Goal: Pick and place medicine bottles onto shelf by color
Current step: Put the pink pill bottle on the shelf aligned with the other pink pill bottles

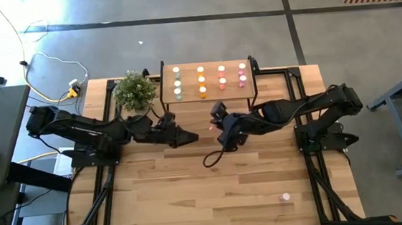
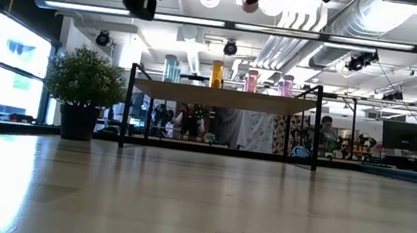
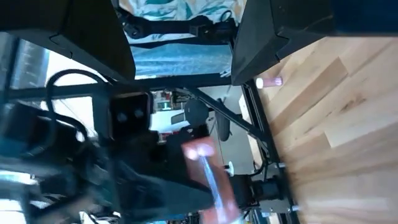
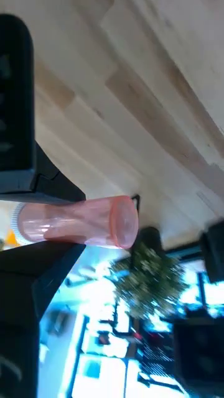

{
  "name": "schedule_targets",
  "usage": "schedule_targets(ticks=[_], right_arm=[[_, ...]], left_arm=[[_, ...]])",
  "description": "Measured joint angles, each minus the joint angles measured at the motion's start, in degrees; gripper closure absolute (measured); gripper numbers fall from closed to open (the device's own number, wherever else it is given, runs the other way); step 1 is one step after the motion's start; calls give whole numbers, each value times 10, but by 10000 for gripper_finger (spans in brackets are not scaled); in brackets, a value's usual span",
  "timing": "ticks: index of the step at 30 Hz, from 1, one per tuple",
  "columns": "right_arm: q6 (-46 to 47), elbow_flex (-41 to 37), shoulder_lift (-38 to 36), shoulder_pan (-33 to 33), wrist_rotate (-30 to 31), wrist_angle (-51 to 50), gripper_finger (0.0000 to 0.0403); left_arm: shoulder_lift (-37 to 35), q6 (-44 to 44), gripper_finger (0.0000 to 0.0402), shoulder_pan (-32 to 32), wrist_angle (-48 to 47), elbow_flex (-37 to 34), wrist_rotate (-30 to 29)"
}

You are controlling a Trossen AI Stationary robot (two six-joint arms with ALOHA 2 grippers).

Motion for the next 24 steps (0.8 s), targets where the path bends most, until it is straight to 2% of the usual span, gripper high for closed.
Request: schedule_targets(ticks=[5, 12, 24], right_arm=[[-73, 0, 0, 4, -2, 41, 334], [-118, 0, 0, 4, -10, 89, 334], [-153, -1, 0, 5, -26, 98, 334]], left_arm=[[24, -11, 147, 0, 57, 0, 0], [43, -11, 147, 0, 82, 0, -7], [67, -2, 147, 17, 129, 0, -17]])
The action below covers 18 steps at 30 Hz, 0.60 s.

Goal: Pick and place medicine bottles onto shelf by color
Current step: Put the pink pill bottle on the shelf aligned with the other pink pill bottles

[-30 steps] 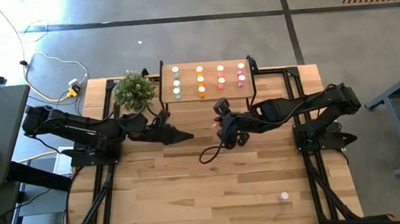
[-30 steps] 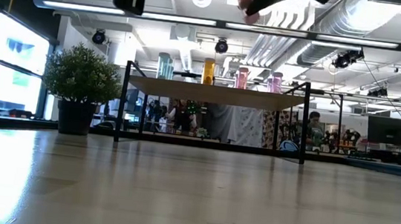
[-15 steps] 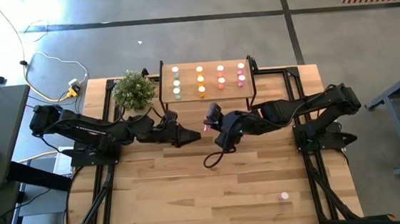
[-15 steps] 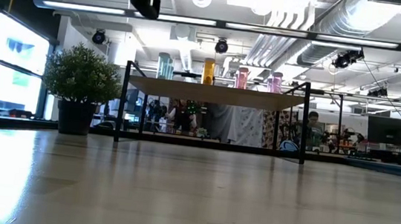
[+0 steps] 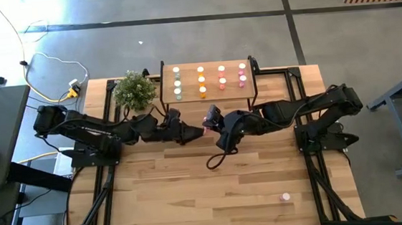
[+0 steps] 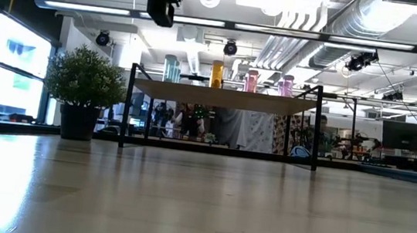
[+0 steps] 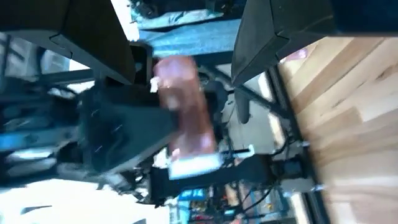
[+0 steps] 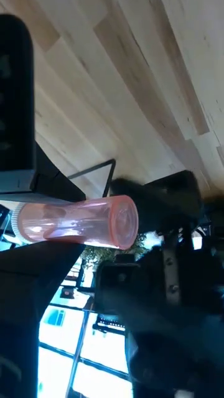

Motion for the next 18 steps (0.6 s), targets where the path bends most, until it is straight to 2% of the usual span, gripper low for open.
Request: schedule_targets(ticks=[3, 8, 18], right_arm=[[-4, 0, 0, 0, 0, 4, 334], [-19, 0, 0, -2, 4, 22, 334], [-15, 0, 0, -2, 7, 30, 334]], left_arm=[[0, 1, 147, 9, 8, 9, 15], [8, 14, 147, 22, -34, 39, 55], [7, 27, 154, 24, -53, 48, 64]])
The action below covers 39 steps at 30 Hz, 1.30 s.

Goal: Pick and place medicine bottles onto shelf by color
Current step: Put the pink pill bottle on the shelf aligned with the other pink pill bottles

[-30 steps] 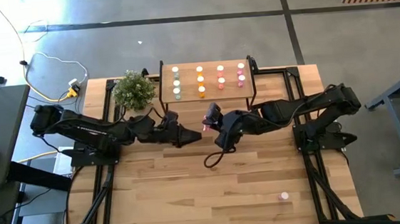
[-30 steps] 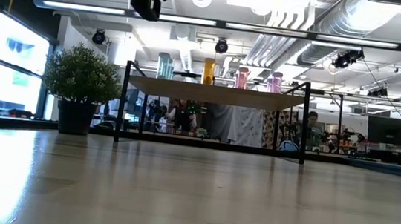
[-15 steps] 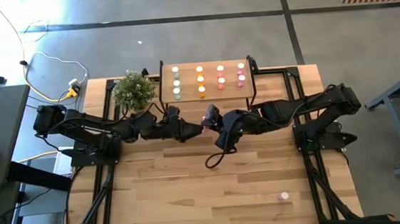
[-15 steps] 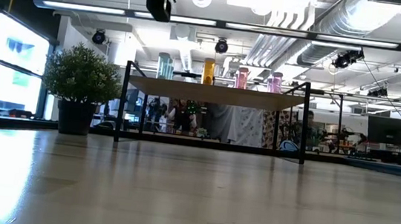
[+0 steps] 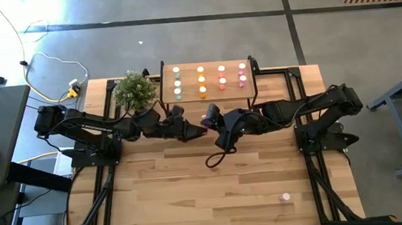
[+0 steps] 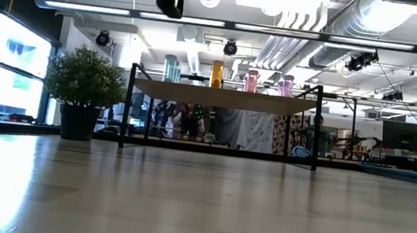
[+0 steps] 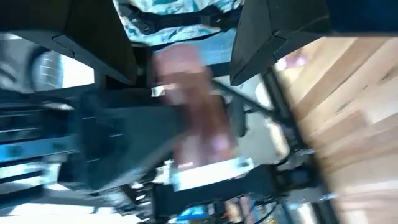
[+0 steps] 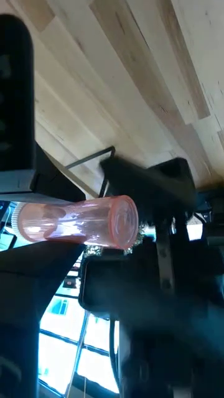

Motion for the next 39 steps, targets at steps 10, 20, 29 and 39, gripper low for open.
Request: schedule_targets(ticks=[10, 20, 29, 39], right_arm=[[0, 0, 0, 0, 4, 1, 334], [0, 0, 0, 0, -6, 5, 334], [-5, 0, 0, 0, 11, 6, 334], [-32, 0, 0, 0, 17, 9, 334]], left_arm=[[0, 14, 221, 5, -17, -1, -2], [0, 25, 255, 12, 6, -1, 1], [0, 24, 275, 13, 6, -1, 14], [0, 22, 291, 13, 6, -1, 19]])
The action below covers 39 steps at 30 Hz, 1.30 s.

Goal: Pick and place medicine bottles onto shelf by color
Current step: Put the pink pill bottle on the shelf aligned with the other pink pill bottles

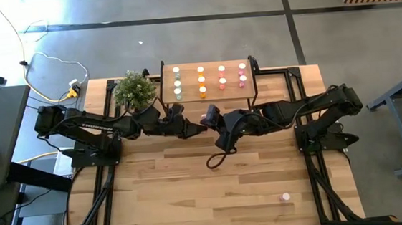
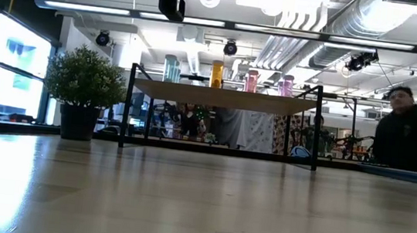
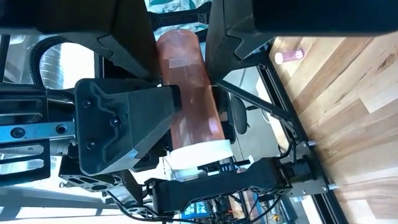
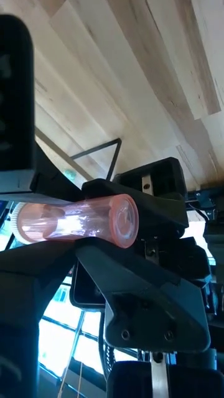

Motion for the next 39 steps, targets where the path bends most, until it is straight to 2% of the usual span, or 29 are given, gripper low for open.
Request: schedule_targets(ticks=[5, 19, 31, 39], right_arm=[[-11, 0, 0, 0, 1, 7, 334], [-5, 0, 0, 1, 0, 10, 332], [67, 0, -1, 0, 12, 35, 249], [111, 0, -3, 5, 55, 41, 242]], left_arm=[[0, -11, 304, 0, 2, 0, 4], [0, -53, 306, 0, 3, 0, 11], [0, -35, 307, 0, 12, 0, 27], [0, 17, 307, 0, 37, 0, 23]])
